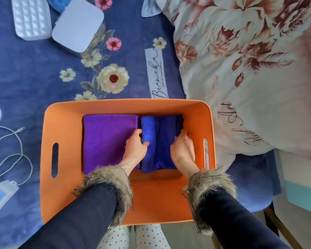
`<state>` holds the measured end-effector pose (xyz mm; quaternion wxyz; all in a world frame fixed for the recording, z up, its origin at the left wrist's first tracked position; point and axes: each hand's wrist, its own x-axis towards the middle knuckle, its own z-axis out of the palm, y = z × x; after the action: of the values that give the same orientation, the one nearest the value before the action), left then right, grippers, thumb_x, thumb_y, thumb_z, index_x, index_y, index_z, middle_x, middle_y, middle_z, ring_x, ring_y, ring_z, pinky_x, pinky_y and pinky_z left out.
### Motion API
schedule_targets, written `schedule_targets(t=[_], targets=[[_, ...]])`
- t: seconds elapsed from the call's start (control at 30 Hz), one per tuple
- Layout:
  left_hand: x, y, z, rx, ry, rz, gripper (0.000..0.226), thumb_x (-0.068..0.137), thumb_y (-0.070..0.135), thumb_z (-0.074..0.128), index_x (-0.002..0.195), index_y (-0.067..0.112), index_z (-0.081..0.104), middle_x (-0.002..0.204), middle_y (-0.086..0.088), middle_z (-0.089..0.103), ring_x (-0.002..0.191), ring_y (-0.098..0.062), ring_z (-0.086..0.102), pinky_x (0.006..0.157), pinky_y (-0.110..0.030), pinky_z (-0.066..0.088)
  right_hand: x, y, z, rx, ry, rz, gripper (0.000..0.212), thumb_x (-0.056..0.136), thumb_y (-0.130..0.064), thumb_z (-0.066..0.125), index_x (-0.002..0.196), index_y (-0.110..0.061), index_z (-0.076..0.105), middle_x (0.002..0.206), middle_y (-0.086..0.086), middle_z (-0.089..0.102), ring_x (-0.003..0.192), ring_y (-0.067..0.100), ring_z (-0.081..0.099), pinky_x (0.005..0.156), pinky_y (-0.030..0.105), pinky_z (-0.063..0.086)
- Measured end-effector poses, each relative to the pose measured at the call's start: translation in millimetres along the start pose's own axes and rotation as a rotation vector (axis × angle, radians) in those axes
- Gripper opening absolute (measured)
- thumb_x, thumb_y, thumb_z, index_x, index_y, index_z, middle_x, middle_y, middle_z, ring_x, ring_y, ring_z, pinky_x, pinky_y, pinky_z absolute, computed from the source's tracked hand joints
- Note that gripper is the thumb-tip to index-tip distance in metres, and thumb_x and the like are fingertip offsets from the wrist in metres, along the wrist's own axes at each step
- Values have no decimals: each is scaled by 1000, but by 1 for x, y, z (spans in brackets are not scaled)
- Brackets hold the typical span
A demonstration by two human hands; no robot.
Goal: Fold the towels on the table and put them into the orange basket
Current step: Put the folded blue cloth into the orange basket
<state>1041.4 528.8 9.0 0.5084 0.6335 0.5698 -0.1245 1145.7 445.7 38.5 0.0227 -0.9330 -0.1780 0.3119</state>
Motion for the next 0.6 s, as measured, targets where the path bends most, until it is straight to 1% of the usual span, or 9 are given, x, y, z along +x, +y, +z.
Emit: schedule_targets(t=[0.17,0.23,0.27,0.3,0.33,0.4,0.43,0.47,0.6], targets=[[-10,2,-3,114,64,131,51,88,9,57,134,15,34,120,-11,51,109,-33,51,84,-42,44,-4,2,-13,-117,-126,-109,50,92,-10,44,137,-2,23,139,23,31,126,37,37,103,41,33],[-21,2,-8,392,182,317,60,84,12,64,136,15,35,123,-10,46,108,-31,51,76,-42,46,-9,7,-6,-281,-60,-257,72,85,-14,57,144,-1,19,147,25,25,133,37,32,106,44,32],[-23,0,-8,572,228,447,69,76,16,74,135,15,39,124,-10,47,108,-31,52,74,-40,49,-10,9,-2,-382,28,-333,79,78,-19,67,144,0,26,147,23,31,133,35,36,105,43,36],[-24,-2,-7,717,248,565,81,65,23,82,135,15,43,128,-12,49,111,-32,53,77,-40,51,-10,8,0,-460,105,-381,82,73,-23,72,142,-2,33,146,21,35,133,32,38,104,42,38],[-23,-4,-4,852,228,641,95,57,32,86,139,15,40,138,-16,43,123,-35,47,89,-43,48,-10,6,0,-554,102,-430,82,77,-26,69,144,-3,29,150,20,29,138,30,31,108,41,33],[-17,-6,0,1092,68,664,113,64,50,75,149,16,9,155,-20,3,144,-35,4,113,-52,16,-2,9,8,-768,-59,-518,81,92,-29,50,147,-3,-5,156,20,-6,145,31,-3,116,46,3],[-11,-7,1,1173,-4,627,117,68,57,68,148,16,-7,154,-19,-13,142,-33,-14,113,-54,1,4,8,7,-886,-131,-506,83,94,-30,45,145,-5,-15,154,19,-16,143,33,-13,114,48,-8],[-4,-7,0,1230,-24,602,120,69,63,64,146,15,-15,152,-19,-21,140,-32,-21,111,-56,-7,10,7,5,-959,-139,-495,87,93,-31,46,144,-6,-20,153,20,-21,142,34,-17,112,49,-12],[19,-16,1,1306,11,547,129,62,78,55,143,15,-23,151,-19,-24,141,-31,-21,105,-59,-16,34,13,16,-1011,-178,-457,102,87,-37,56,144,-12,-24,151,21,-26,140,38,-20,110,50,-16]])
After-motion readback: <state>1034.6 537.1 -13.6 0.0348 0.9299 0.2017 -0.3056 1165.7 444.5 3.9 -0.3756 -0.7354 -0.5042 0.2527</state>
